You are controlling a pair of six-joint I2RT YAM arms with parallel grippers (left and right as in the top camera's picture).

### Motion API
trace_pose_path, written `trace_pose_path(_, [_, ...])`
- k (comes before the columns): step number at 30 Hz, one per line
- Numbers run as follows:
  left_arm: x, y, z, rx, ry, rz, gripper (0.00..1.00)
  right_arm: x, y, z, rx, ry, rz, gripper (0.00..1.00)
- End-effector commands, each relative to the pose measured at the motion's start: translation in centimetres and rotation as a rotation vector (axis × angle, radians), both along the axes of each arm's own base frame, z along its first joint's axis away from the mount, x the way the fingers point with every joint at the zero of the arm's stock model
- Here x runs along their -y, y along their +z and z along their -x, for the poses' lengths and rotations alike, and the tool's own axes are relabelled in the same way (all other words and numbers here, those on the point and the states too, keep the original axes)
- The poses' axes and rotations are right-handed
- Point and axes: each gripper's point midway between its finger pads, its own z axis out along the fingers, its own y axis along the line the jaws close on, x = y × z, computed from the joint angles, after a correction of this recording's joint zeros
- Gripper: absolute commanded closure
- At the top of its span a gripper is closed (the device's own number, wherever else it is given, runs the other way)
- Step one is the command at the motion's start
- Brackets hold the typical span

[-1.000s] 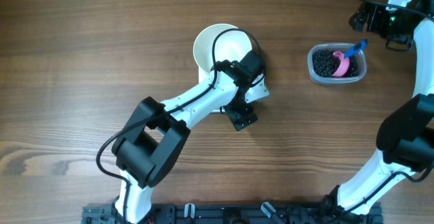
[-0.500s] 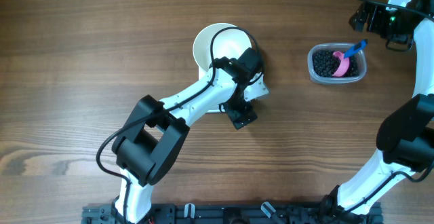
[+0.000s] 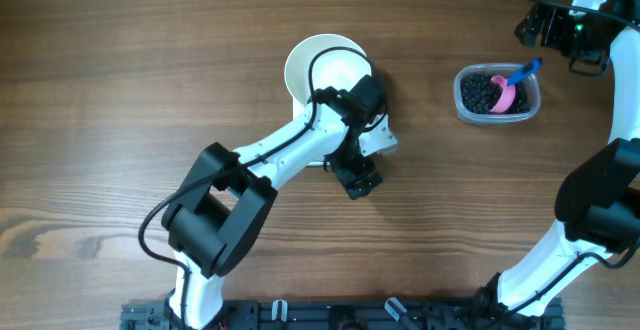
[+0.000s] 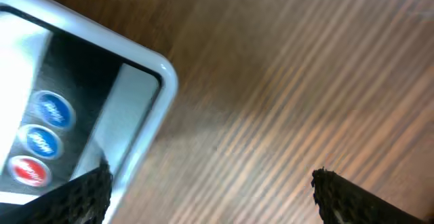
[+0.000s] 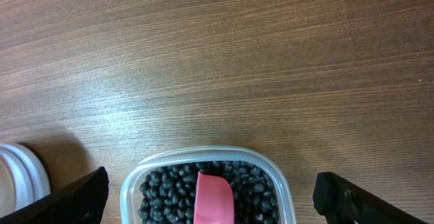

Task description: Scoop item into bowl and weigh 150g on scale

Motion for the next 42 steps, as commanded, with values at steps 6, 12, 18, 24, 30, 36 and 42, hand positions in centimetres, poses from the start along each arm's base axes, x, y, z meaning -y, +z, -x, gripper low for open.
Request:
trace_pose_path(6, [0.7,7.6,2.0,0.035,-0.007,0.17,0.0,0.6,0.3,-0.4,0.012,-0.013,0.008,0.0])
trace_pose_path(12, [-0.3,8.7,2.5,-0.116,0.111,0.248,0.0,0.6,0.3,-0.4,0.012,-0.013,0.008,0.0])
trace_pose_path(18, [-2.7,14.8,-0.9,-0.079,0.237,0.493,0.0,0.6,0.3,-0.4,0.012,-0.013,0.008,0.01])
trace_pose_path(24, [-13.0,15.5,-9.9,0.157,0.592,0.446,0.0,0.6,0.3,-0.4,0.012,-0.013,0.008,0.0])
trace_pose_path(30, [-23.8,17.6,-16.3,0.313,0.994,0.527,0.0,0.6,0.3,-0.4,0.012,-0.013,0.008,0.0])
trace_pose_path(36, [-27.3,18.0,-18.0,0.366,1.119,0.545,0.0,0.6,0.3,-0.4,0.012,-0.013,0.008,0.0])
trace_pose_path(42, [-24.4,16.0,-18.3,0.367,1.066,0.449,0.0,0.6,0.3,-0.4,0.012,-0.013,0.008,0.0])
